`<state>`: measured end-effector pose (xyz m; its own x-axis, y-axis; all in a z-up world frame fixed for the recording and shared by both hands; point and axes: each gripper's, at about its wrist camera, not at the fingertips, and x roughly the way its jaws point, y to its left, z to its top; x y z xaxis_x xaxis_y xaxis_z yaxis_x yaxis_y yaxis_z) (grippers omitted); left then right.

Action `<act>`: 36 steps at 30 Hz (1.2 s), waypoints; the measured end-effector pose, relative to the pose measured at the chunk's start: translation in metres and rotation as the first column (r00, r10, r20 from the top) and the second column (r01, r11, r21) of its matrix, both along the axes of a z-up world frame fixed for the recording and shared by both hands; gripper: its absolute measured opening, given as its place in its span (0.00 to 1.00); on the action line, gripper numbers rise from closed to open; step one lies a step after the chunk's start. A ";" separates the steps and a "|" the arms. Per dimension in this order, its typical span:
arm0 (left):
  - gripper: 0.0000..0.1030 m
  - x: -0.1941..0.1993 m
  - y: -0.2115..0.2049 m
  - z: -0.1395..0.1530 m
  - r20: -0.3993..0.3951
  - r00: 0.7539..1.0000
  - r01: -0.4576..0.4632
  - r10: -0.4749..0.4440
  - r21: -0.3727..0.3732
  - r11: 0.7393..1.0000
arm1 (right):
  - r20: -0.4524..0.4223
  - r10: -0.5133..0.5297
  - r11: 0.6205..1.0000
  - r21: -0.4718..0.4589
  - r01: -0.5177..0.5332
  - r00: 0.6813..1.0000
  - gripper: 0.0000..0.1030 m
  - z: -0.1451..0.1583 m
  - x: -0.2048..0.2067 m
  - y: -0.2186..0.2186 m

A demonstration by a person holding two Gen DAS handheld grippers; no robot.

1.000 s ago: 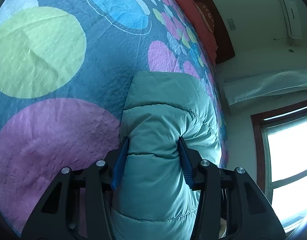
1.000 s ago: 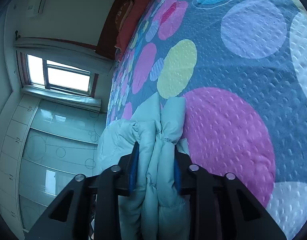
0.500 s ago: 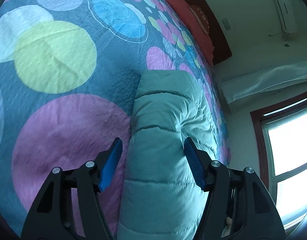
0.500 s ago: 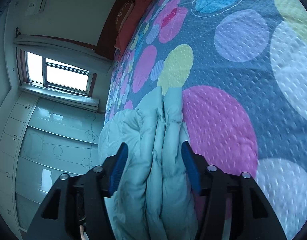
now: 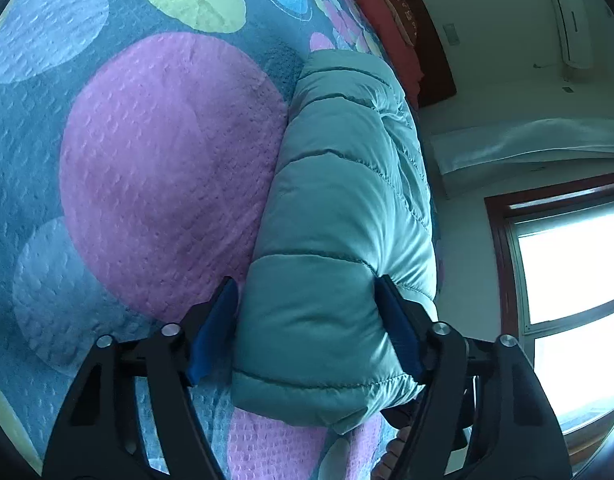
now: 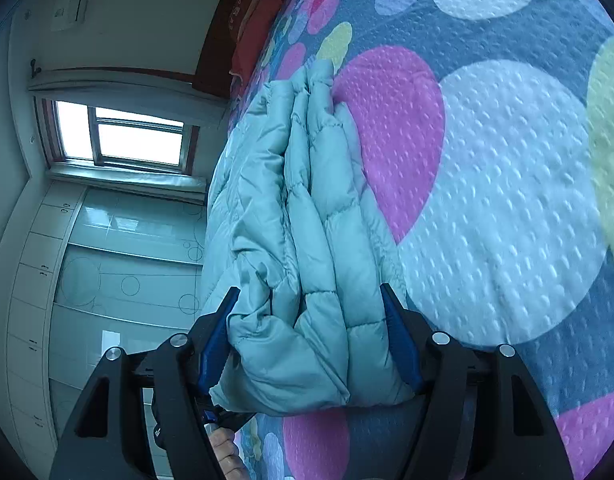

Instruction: Fold large clothes

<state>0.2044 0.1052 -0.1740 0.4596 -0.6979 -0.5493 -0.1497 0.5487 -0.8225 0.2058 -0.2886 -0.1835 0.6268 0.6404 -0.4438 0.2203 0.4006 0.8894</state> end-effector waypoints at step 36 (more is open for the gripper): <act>0.55 -0.002 -0.025 0.020 0.056 0.998 0.017 -0.027 0.169 0.985 | 0.022 -0.028 1.000 -0.012 0.028 0.999 0.37 -0.011 -0.015 -0.009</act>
<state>0.2028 0.0800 -0.1542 0.4797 -0.6076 -0.6330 -0.0912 0.6830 -0.7247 0.1907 -0.2975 -0.1941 0.6542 0.6172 -0.4372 0.2118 0.4054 0.8892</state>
